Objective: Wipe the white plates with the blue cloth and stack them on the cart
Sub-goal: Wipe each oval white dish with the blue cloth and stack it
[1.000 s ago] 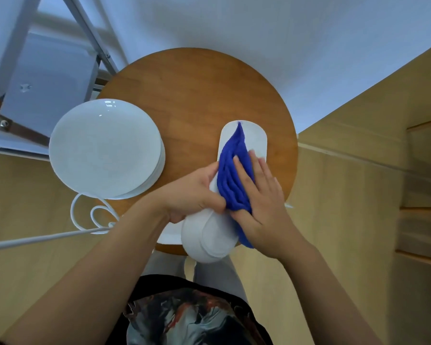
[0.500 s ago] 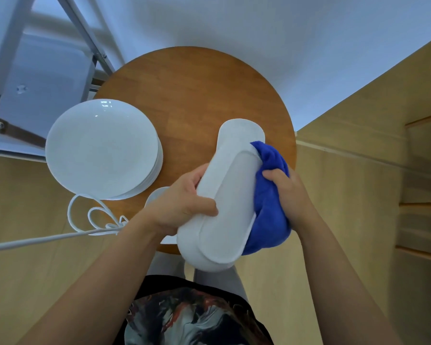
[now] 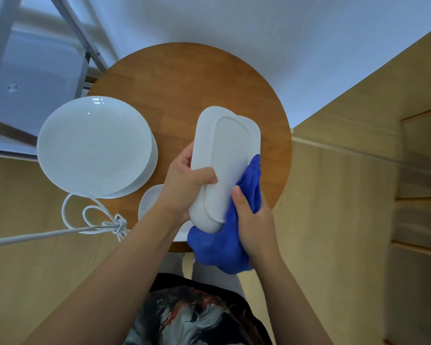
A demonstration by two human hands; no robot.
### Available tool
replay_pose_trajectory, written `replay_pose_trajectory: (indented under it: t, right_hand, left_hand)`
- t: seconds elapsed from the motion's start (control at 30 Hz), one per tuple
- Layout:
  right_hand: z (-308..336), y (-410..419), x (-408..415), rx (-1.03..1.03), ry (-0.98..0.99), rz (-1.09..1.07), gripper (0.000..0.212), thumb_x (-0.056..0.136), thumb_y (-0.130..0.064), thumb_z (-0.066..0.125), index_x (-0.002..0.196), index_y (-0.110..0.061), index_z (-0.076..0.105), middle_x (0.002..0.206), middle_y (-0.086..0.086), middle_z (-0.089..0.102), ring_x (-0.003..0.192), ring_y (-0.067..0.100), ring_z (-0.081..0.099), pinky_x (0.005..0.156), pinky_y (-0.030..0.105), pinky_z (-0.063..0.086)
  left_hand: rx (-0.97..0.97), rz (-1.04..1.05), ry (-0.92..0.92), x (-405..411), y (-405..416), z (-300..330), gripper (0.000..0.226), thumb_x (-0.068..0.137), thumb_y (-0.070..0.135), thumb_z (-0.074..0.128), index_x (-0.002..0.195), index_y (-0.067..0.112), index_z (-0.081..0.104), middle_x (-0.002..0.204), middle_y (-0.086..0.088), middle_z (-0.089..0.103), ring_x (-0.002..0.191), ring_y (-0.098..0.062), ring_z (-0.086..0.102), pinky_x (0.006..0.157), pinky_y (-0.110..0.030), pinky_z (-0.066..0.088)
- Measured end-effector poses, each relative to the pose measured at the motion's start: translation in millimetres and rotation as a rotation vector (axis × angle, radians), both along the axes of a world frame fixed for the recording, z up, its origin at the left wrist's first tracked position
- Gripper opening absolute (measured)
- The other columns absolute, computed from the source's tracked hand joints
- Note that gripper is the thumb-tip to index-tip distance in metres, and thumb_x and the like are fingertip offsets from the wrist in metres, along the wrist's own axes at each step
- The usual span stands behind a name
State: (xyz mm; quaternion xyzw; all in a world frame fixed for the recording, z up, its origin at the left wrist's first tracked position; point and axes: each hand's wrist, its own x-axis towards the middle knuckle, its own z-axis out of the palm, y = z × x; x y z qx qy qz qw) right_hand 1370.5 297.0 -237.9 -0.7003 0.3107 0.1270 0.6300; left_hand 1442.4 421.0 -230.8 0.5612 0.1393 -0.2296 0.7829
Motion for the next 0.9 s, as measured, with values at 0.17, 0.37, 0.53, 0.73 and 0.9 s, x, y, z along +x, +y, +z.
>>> replay_pose_trajectory:
  t: [0.17, 0.37, 0.53, 0.73, 0.9]
  right_hand:
    - [6.0, 25.8, -2.9, -0.001, 0.058, -0.023, 0.055, 0.092, -0.049, 0.048, 0.142, -0.027, 0.037, 0.134, -0.006, 0.053, 0.116, 0.009, 0.054, 0.091, 0.022, 0.046]
    - [20.4, 41.1, -6.6, -0.213, -0.049, 0.271, 0.063, 0.081, -0.067, 0.032, 0.141, -0.049, 0.024, 0.159, -0.015, 0.003, 0.145, 0.013, 0.010, 0.115, 0.037, 0.025]
    - [11.5, 39.7, -21.2, -0.564, -0.321, 0.502, 0.056, 0.093, -0.048, 0.041, 0.145, -0.029, 0.035, 0.151, -0.011, -0.005, 0.144, 0.023, -0.005, 0.112, 0.039, 0.023]
    - [4.1, 25.2, -17.9, -0.413, -0.266, 0.071, 0.067, 0.090, -0.033, 0.051, 0.135, -0.066, 0.014, 0.158, 0.001, 0.017, 0.142, 0.005, 0.021, 0.108, 0.017, 0.027]
    - [-2.5, -25.1, -1.0, -0.045, -0.049, -0.027, 0.040, 0.091, -0.046, 0.051, 0.125, -0.025, 0.056, 0.111, -0.012, 0.068, 0.106, 0.002, 0.061, 0.079, 0.011, 0.049]
  left_hand:
    - [0.071, 0.120, 0.051, -7.5, -18.3, -1.7, 0.026, 0.087, 0.007, 0.060, 0.087, 0.032, 0.062, 0.080, 0.012, 0.070, 0.079, -0.012, 0.069, 0.066, -0.029, 0.057]
    - [-0.081, 0.139, 0.222, -11.2, -14.3, -6.5, 0.028, 0.094, 0.043, 0.050, 0.109, 0.023, 0.063, 0.094, 0.001, 0.074, 0.085, -0.014, 0.071, 0.067, -0.026, 0.055]
    - [-0.193, 0.247, 0.330, -19.9, -7.6, -7.2, 0.048, 0.090, 0.039, 0.058, 0.126, 0.010, 0.045, 0.104, 0.000, 0.070, 0.095, -0.010, 0.066, 0.069, -0.023, 0.052]
    - [-0.538, 0.286, 0.293, -13.3, -2.2, -7.1, 0.039, 0.087, 0.039, 0.050, 0.118, 0.020, 0.061, 0.117, -0.007, 0.069, 0.104, -0.024, 0.067, 0.082, -0.039, 0.057]
    - [-0.598, 0.191, 0.168, -16.2, 22.8, -21.3, 0.031, 0.095, 0.034, 0.046, 0.114, 0.028, 0.070, 0.121, -0.002, 0.067, 0.114, -0.021, 0.062, 0.086, -0.037, 0.054]
